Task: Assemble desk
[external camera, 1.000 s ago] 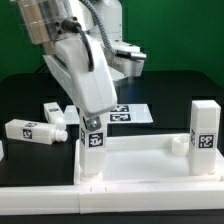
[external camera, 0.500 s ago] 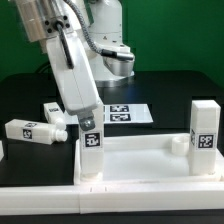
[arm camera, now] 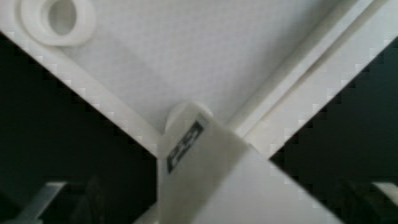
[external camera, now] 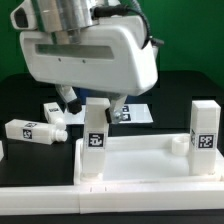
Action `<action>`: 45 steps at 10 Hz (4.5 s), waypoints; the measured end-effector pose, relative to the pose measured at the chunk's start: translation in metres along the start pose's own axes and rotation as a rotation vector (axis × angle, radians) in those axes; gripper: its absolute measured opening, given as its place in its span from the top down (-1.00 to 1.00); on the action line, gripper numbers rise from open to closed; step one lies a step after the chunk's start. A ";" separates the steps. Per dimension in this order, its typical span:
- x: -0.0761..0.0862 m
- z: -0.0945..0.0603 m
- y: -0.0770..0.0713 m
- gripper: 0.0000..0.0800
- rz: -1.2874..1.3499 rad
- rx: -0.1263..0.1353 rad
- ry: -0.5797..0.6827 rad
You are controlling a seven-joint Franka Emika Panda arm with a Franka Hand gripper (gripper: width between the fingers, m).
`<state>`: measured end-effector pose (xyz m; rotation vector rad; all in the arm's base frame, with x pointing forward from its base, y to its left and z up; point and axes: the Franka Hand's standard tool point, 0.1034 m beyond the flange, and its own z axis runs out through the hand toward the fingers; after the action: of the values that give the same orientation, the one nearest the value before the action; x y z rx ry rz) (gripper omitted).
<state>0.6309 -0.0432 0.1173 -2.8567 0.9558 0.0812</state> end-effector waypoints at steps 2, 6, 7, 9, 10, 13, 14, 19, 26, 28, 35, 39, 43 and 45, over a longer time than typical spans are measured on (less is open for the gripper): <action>-0.001 0.001 0.000 -0.62 -0.178 -0.013 0.008; 0.014 0.000 0.014 -0.53 -0.535 -0.037 0.065; 0.013 0.000 0.014 -0.02 -0.542 -0.037 0.064; 0.012 0.001 0.013 0.29 -0.426 -0.030 0.064; 0.013 0.001 0.012 0.29 -0.327 -0.026 0.068; 0.015 0.001 0.013 0.29 -0.034 0.000 0.072; 0.016 0.002 0.014 0.29 0.143 0.023 0.063; 0.016 0.004 0.018 0.29 0.741 0.101 0.007; 0.013 0.000 0.011 -0.35 0.631 0.127 0.016; 0.012 0.001 0.009 -0.60 0.508 0.124 0.023; 0.010 0.002 0.005 -0.62 -0.338 0.007 0.082; 0.011 0.003 0.007 0.12 -0.167 0.015 0.079; 0.012 0.004 0.009 0.28 0.358 0.033 0.077; 0.011 0.005 0.011 0.28 0.767 0.088 0.069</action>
Offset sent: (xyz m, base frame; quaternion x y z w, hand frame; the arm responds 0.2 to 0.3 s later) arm -0.0045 -0.0156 0.0052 0.0016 0.0693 -0.3573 0.9314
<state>0.6327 -0.0573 0.1100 -2.2614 1.9453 0.0105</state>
